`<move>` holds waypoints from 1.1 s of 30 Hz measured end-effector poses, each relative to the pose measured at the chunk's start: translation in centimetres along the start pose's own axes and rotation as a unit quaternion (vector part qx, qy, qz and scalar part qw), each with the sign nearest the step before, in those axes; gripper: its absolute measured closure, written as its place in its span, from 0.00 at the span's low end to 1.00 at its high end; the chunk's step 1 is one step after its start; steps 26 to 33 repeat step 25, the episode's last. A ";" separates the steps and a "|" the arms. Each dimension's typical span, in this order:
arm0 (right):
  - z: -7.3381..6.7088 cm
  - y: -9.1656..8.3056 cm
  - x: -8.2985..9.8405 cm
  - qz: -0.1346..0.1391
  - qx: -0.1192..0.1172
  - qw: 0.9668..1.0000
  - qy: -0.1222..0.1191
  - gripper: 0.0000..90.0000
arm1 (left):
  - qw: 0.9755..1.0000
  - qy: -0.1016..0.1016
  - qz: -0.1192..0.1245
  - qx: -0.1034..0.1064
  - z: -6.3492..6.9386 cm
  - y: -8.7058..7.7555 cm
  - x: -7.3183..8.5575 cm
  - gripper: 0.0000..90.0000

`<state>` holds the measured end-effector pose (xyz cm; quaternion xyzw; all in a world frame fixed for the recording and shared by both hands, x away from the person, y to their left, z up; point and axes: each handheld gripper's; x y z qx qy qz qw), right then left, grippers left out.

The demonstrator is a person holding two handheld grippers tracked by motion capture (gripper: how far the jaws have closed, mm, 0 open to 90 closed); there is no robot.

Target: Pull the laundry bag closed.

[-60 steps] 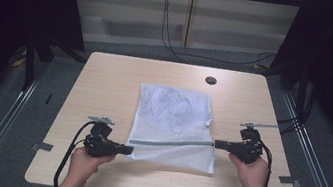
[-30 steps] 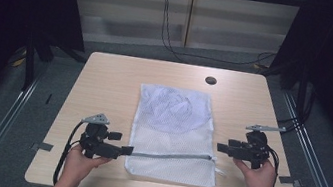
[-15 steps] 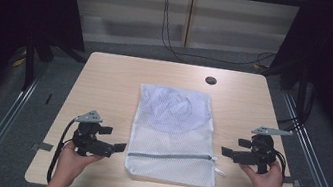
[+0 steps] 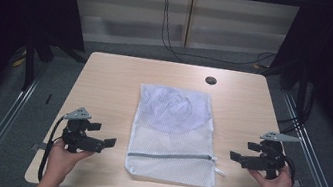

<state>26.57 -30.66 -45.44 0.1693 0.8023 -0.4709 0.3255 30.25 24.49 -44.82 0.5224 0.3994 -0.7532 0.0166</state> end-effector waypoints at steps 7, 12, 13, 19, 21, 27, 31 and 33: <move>0.9 -0.2 0.5 0.003 0.009 1.000 -0.001 0.12 | 1.000 -0.003 0.001 -0.013 -1.0 -0.5 0.6 0.08; 1.5 -0.3 0.7 0.007 0.021 1.000 0.000 0.12 | 1.000 0.003 -0.009 -0.029 -1.6 -0.6 1.0 0.08; 1.6 -0.4 0.8 0.009 0.021 1.000 0.002 0.12 | 0.999 0.002 -0.009 -0.031 -1.7 -0.6 1.1 0.08; 2.1 -0.7 0.9 0.017 0.025 1.000 0.005 0.12 | 0.999 0.003 -0.019 -0.045 -2.1 -0.5 1.2 0.09; 2.1 -0.8 0.9 0.016 0.027 1.000 0.004 0.12 | 0.999 0.004 -0.022 -0.042 -2.1 -0.5 1.2 0.09; 2.1 -0.6 0.9 0.011 0.025 1.000 0.000 0.12 | 0.999 0.003 -0.023 -0.042 -2.1 -0.4 1.2 0.09; 2.1 -0.6 0.9 0.011 0.025 1.000 0.000 0.12 | 0.999 0.003 -0.023 -0.042 -2.1 -0.4 1.2 0.09; 2.1 -0.6 0.9 0.011 0.025 1.000 0.000 0.12 | 0.999 0.003 -0.023 -0.042 -2.1 -0.4 1.2 0.09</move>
Point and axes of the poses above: each handheld gripper's, and its own axes: y roughly forward along the jaws, x roughly out of its underside, z roughly to its right, and after that the axes turned 10 degrees about y, right-handed
